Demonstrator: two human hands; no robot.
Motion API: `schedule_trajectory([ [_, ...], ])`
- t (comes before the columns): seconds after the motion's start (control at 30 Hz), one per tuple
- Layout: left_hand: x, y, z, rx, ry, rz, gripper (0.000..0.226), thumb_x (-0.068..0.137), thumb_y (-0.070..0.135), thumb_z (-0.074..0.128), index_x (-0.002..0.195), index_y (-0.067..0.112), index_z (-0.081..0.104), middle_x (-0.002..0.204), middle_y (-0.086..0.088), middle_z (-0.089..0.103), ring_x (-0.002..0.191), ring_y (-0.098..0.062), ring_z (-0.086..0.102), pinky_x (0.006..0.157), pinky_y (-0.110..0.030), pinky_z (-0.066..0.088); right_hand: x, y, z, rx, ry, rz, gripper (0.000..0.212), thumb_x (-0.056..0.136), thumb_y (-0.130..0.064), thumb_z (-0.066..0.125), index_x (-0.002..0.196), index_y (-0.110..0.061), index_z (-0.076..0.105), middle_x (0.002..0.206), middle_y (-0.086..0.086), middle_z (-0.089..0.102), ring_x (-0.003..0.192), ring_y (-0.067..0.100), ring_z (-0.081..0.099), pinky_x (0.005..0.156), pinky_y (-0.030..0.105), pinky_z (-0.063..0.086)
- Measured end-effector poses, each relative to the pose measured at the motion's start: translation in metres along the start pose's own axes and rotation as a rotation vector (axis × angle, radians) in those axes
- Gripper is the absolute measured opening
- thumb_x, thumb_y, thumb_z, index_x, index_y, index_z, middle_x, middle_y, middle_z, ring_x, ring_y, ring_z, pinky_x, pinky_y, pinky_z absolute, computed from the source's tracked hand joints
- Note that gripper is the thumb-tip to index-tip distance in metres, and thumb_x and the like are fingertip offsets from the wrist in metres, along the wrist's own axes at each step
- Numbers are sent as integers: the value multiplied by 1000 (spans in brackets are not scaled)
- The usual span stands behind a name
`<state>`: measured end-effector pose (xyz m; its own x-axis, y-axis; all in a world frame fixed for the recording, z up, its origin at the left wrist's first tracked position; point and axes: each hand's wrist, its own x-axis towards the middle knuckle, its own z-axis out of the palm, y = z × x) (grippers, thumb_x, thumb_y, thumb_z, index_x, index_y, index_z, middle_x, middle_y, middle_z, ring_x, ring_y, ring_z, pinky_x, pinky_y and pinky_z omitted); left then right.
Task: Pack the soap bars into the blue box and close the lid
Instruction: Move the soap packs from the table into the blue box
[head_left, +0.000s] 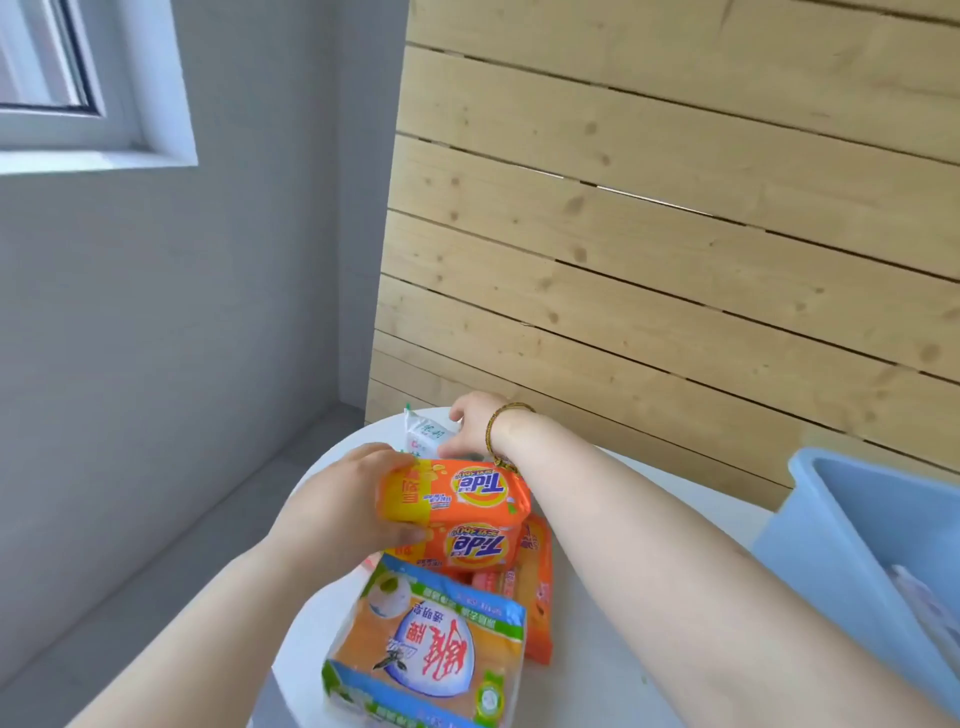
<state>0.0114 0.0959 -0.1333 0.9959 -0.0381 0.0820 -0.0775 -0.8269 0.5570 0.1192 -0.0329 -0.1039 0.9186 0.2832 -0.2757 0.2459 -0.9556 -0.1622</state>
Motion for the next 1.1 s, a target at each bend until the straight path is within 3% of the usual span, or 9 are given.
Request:
schedule_trajectory([
  [0.13, 3, -4, 1, -20, 0, 2, 68, 63, 40, 74, 123, 32, 44, 123, 13, 51, 100, -12, 52, 76, -24, 43, 15, -14, 7, -161, -107, 10, 33, 84, -31, 57, 109, -10, 59, 91, 8, 62, 80, 27, 58, 52, 22, 39],
  [0.23, 4, -4, 1, -26, 6, 9, 68, 63, 38, 75, 123, 31, 44, 124, 11, 51, 101, -13, 52, 74, -24, 41, 15, -18, 5, -160, -67, 74, 18, 81, -25, 63, 79, -11, 54, 60, 1, 48, 52, 18, 45, 41, 21, 29],
  [0.33, 3, -4, -1, 2, -1, 4, 68, 64, 38, 74, 124, 31, 44, 125, 12, 50, 101, -13, 53, 72, -23, 40, 11, -15, -6, -64, -24, 85, 26, 76, -27, 69, 68, -10, 51, 60, 0, 48, 50, 15, 45, 42, 20, 31],
  [0.47, 2, -3, -1, 57, -15, 10, 69, 68, 42, 69, 129, 31, 38, 133, 11, 45, 114, -15, 50, 84, -27, 41, -4, -9, -27, 120, 126, 69, 37, 78, -29, 66, 106, -6, 60, 90, 9, 63, 77, 23, 55, 50, 21, 35],
  [0.6, -2, 3, 1, 230, -32, -11, 80, 74, 46, 61, 139, 25, 19, 151, 1, 22, 140, -19, 17, 112, -33, 19, -32, 0, -58, 301, 316, 58, 42, 78, -28, 67, 116, -12, 58, 118, 9, 64, 104, 26, 61, 80, 27, 46],
  [0.7, -10, 18, -2, 235, 20, -31, 81, 78, 45, 58, 141, 22, 12, 154, -2, 13, 142, -20, 7, 114, -34, 11, -68, 11, -88, 424, 407, 42, 39, 79, -25, 68, 114, -12, 61, 110, 4, 67, 94, 23, 61, 72, 21, 43],
  [0.83, -21, 64, -2, -59, 190, 173, 46, 87, 14, 46, 132, 18, 39, 145, 0, 37, 134, -18, 31, 104, -25, 24, -137, 38, -118, 420, 449, 71, 29, 79, -22, 69, 106, -17, 60, 77, -9, 54, 71, 12, 53, 53, 16, 43],
  [0.93, -33, 109, 6, -250, 196, 249, 39, 86, 4, 40, 117, 22, 57, 132, 1, 54, 117, -23, 50, 85, -22, 35, -187, 70, -127, 303, 401, 181, 37, 76, -27, 71, 109, -20, 56, 77, -7, 55, 71, 14, 54, 55, 22, 40],
  [1.1, -47, 179, 47, -459, 128, 356, 32, 89, 15, 43, 118, 23, 55, 126, 3, 58, 113, -17, 51, 73, -16, 32, -268, 141, -111, 191, 328, 410, 47, 73, -28, 73, 113, -19, 50, 96, 5, 66, 80, 21, 59, 74, 31, 49],
])
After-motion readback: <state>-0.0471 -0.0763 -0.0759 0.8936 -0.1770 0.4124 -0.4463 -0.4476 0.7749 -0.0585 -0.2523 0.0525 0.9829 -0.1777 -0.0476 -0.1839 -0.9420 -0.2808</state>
